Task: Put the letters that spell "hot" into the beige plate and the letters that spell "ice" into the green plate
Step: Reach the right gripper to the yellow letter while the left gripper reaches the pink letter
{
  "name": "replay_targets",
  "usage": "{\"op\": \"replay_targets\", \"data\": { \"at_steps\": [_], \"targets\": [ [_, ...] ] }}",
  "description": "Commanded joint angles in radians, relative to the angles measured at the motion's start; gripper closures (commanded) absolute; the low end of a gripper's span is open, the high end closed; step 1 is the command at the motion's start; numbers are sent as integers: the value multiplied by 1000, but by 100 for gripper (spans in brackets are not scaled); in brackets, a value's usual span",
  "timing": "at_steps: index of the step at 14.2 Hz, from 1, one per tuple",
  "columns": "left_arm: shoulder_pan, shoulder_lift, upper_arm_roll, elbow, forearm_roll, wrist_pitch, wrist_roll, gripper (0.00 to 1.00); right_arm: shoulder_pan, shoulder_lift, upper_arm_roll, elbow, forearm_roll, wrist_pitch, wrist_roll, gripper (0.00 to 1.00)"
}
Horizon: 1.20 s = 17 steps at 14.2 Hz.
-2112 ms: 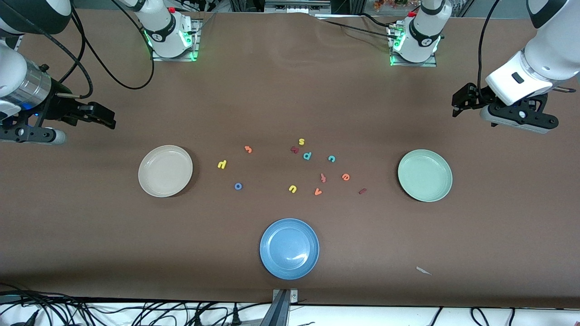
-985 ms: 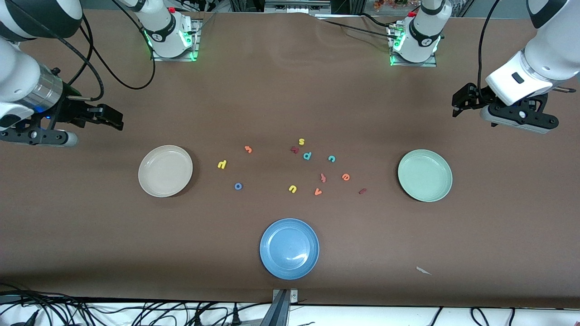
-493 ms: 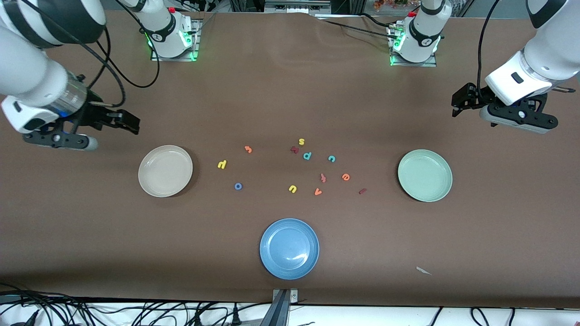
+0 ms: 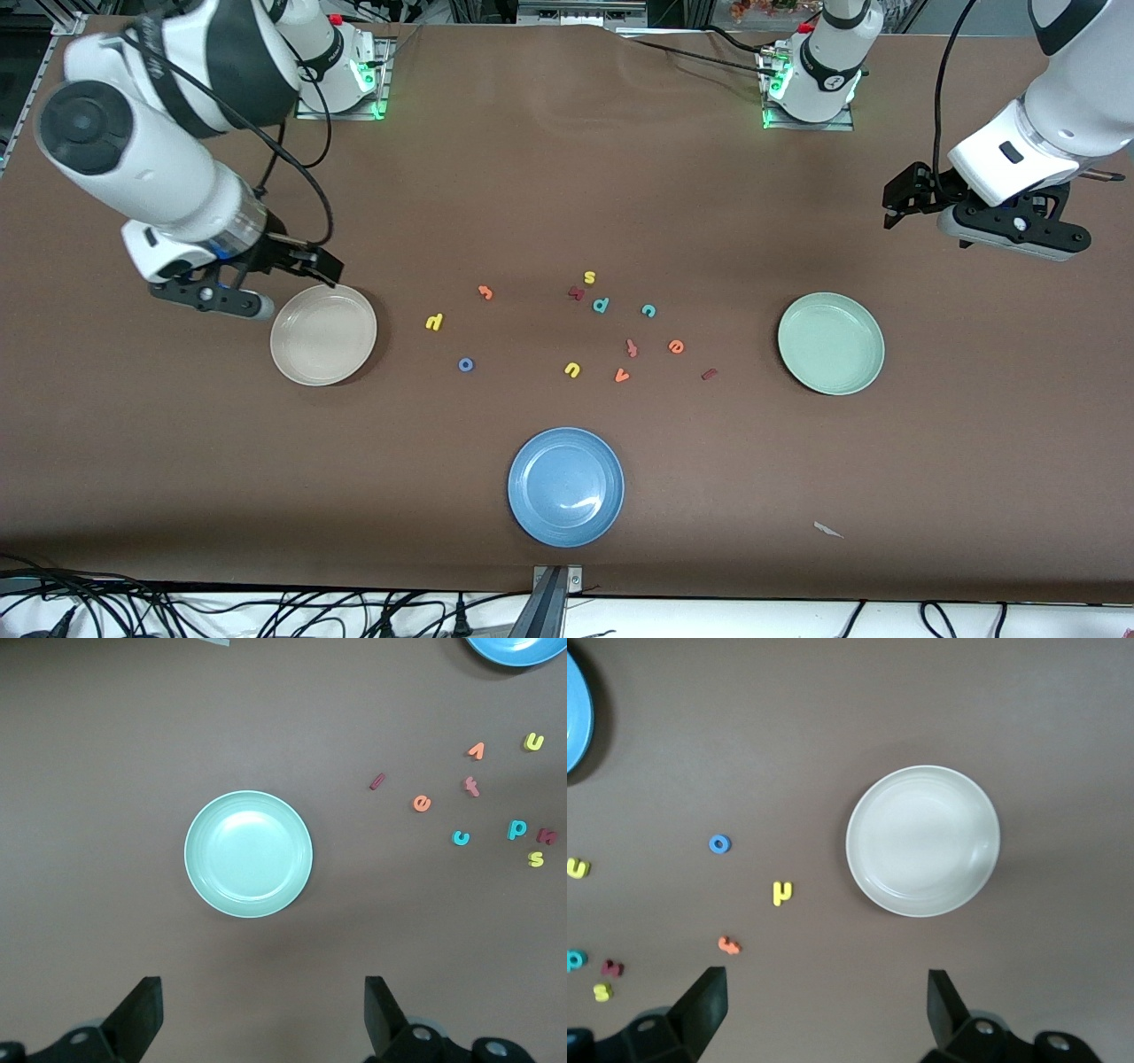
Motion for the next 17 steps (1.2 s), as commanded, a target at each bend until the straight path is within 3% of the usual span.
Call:
{"op": "replay_targets", "data": {
  "at_steps": [1,7,12,17],
  "targets": [
    [-1,5,-4,18,28,-16,-6,0,33,-17,-5,-103,-3,107,75,0],
    [-3,91,-2,26,22,-18,0,0,93,52,-5,-253,-3,373,240,0],
    [-4,191,-2,50,17,-11,2,0,138,194,-5,-271,-1,541,364,0],
    [-26,391,-5,197,14,-8,-6,0,139,302,-5,-271,3,665,376,0]
  ]
}}
